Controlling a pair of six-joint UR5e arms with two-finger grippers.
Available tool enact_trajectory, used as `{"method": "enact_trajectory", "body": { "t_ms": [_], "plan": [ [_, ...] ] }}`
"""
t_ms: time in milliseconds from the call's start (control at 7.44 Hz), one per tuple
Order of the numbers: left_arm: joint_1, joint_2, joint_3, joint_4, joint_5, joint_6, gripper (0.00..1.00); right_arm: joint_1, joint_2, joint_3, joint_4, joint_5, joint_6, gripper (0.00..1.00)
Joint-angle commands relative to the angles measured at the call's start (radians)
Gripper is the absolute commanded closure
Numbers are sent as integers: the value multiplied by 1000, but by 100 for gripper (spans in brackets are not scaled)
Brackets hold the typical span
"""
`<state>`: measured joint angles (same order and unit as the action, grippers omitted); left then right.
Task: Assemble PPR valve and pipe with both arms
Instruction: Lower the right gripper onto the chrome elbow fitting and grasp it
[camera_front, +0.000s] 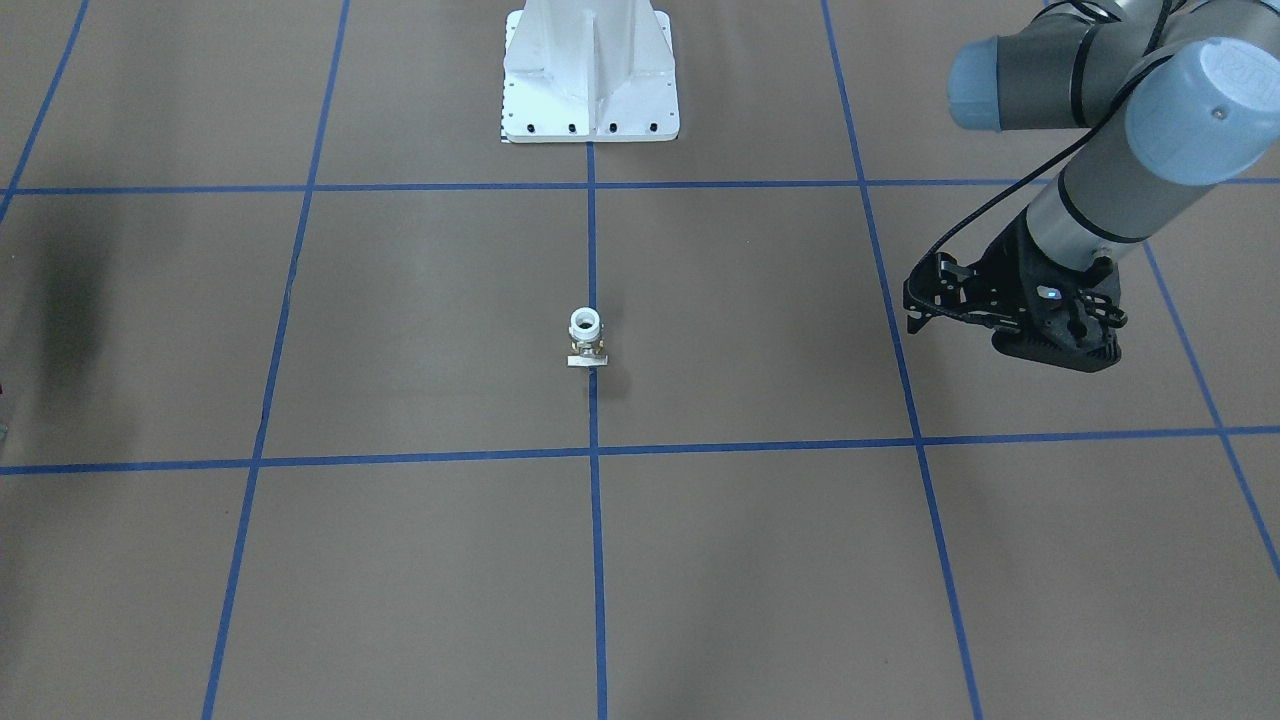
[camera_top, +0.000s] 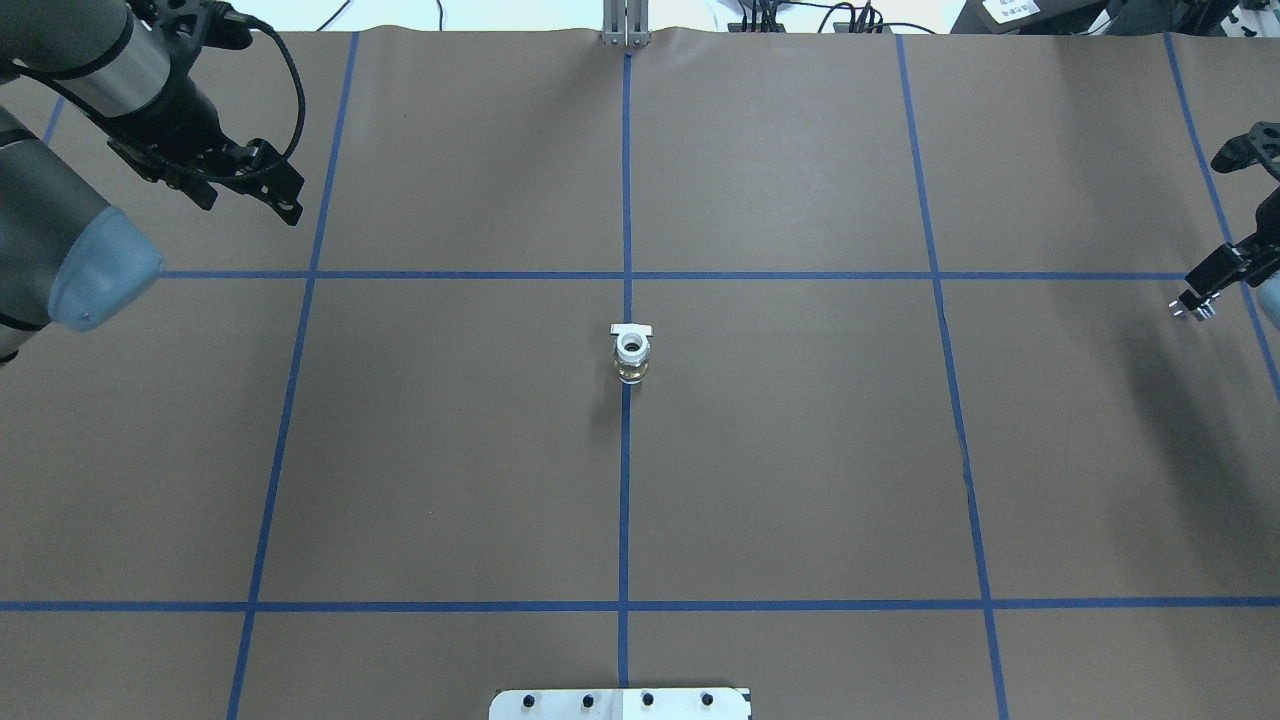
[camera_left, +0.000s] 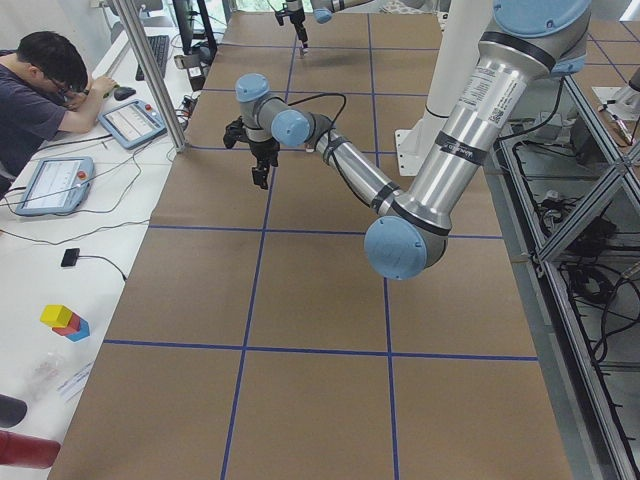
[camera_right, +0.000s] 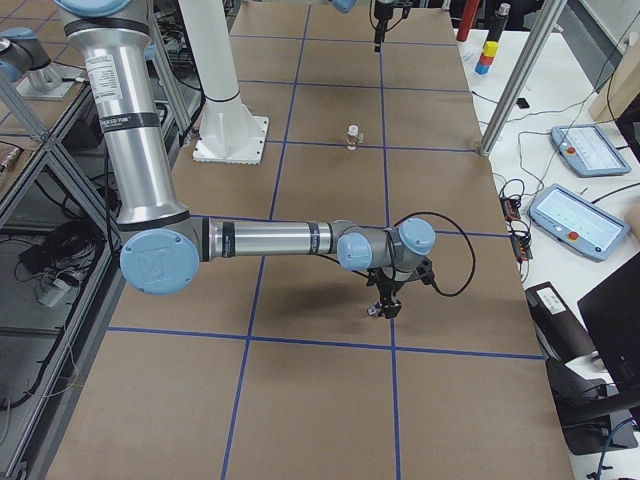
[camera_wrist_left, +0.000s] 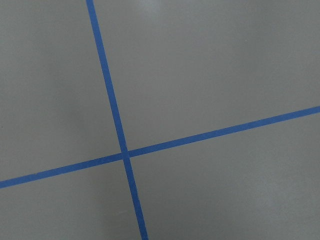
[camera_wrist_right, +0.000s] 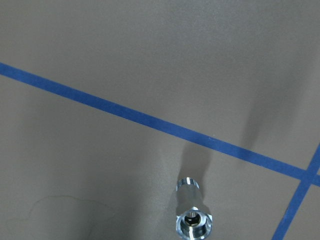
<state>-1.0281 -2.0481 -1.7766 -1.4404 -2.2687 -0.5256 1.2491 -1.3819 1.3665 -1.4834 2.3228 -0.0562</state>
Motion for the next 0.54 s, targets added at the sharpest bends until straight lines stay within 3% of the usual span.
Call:
{"method": "enact_trajectory", "body": {
  "t_ms": [0,403],
  "plan": [
    [0,-1,-4,2,0,-5,0,-14,3,-7,0,-3,-1,1],
    [0,-1,-4,2,0,-5,0,-16,20,-56,96,-26,6,1]
  ]
}}
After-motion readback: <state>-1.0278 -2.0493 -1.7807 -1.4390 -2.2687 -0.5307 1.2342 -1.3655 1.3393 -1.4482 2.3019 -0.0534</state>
